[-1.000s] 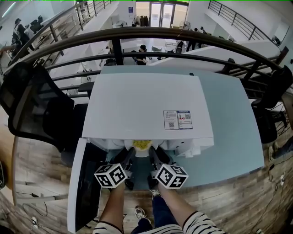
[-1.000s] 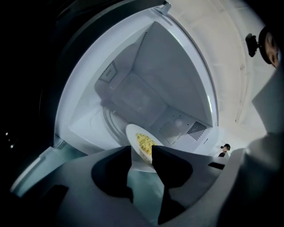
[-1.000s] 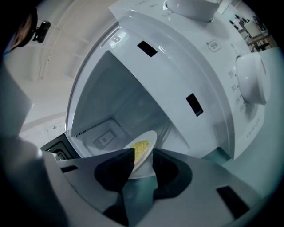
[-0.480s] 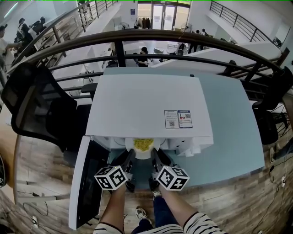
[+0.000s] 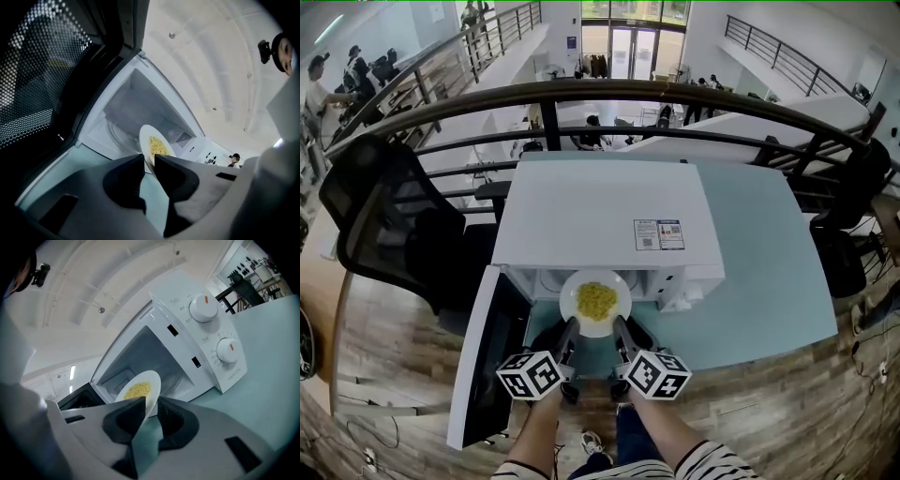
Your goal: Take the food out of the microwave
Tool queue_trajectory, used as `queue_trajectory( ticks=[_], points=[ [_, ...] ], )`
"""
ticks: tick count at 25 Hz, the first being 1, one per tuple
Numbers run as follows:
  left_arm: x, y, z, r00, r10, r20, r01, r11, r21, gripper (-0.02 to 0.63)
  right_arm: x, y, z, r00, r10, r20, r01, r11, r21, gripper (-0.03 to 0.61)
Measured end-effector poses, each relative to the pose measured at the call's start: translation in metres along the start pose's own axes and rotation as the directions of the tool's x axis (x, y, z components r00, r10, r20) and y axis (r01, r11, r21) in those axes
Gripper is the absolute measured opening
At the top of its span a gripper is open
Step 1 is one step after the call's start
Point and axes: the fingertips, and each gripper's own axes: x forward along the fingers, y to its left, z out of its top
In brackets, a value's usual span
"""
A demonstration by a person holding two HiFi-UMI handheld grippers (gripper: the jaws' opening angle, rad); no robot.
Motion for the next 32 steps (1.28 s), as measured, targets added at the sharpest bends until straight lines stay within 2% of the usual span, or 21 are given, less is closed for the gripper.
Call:
queue_trajectory(
  ticks=[19, 32],
  points=[
    [-0.099, -0.043, -0.028, 0.998, -0.069, -0.007, 0.069, 0.998, 0.012, 0.077, -0.102, 0.047, -0.030, 0.998, -0.031, 0.061, 0.030, 0.999, 0.014, 0.086],
    [-0.139, -0.065, -0.043, 0.996, -0.086, -0.003, 0.086, 0.996, 0.004, 0.074, -0.145, 0.061, -0.041, 0.998, -0.027, 0.062, 0.026, 0.999, 0.024, 0.083]
  ],
)
